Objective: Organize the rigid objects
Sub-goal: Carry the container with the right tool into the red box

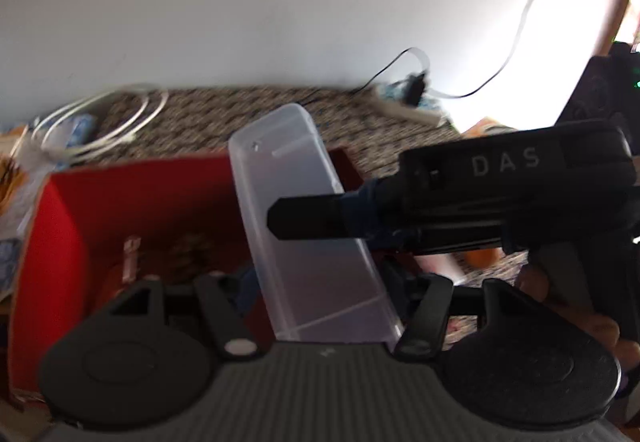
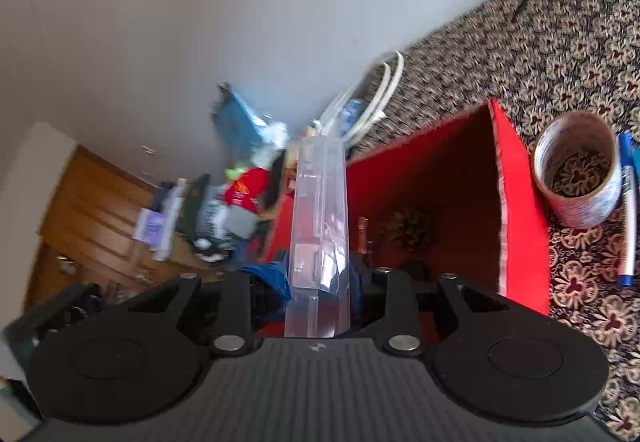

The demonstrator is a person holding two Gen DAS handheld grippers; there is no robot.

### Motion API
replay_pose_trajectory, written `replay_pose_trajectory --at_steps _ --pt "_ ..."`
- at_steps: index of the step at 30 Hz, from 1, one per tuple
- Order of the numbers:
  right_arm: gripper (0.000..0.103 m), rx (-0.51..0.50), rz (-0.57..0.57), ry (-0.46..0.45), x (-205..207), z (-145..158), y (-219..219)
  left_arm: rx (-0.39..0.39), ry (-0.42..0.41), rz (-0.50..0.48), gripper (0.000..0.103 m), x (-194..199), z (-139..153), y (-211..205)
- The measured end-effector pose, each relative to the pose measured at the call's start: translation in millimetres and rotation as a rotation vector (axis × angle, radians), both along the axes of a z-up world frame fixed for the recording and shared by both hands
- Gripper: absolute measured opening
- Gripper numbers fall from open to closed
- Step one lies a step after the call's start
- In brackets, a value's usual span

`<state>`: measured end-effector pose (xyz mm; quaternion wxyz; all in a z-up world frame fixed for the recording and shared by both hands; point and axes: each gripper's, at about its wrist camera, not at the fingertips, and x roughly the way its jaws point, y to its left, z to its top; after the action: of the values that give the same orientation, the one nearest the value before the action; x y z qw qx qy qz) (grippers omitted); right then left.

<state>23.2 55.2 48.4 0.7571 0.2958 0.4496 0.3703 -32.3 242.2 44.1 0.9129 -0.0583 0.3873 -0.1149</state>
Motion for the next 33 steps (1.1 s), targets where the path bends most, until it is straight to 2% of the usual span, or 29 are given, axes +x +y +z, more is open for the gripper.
replay_pose_trajectory --at_steps 1,2,5,10,11,14,21,25,29,31,33 --pt "0.013 -0.019 -0.003 0.012 4 -8 11 -0.003 0.011 0.006 0.070 3 -5 7" --pt "0.013 -0.029 -0.010 0.022 6 -14 18 -0.025 0.018 0.011 0.070 7 -10 15" --pt "0.013 -0.021 -0.019 0.058 14 -27 36 -0.028 0.049 0.040 0.065 14 -22 30" --pt "0.013 -0.151 -0.011 0.026 15 -42 65 -0.003 0.111 0.072 0.064 24 -43 51" --pt "0.013 -0.180 -0.015 0.034 15 -47 70 -0.005 0.117 0.069 0.058 21 -44 51" --pt "0.013 -0.185 -0.014 0.055 17 -57 75 0.019 0.097 0.069 0.060 16 -41 49" --pt "0.017 -0.185 -0.019 0.100 21 -57 72 0.083 0.104 0.074 0.063 15 -39 42" --pt "0.018 -0.245 -0.001 0.110 21 -56 78 0.114 0.096 0.075 0.063 15 -39 40" --pt "0.018 -0.251 -0.024 0.104 19 -57 77 0.118 0.105 0.084 0.063 16 -40 40" --pt "0.018 -0.266 -0.070 0.095 15 -55 77 0.120 0.109 0.086 0.063 18 -40 41" --pt "0.018 -0.283 -0.087 0.053 10 -51 78 0.117 0.110 0.086 0.063 17 -40 41"
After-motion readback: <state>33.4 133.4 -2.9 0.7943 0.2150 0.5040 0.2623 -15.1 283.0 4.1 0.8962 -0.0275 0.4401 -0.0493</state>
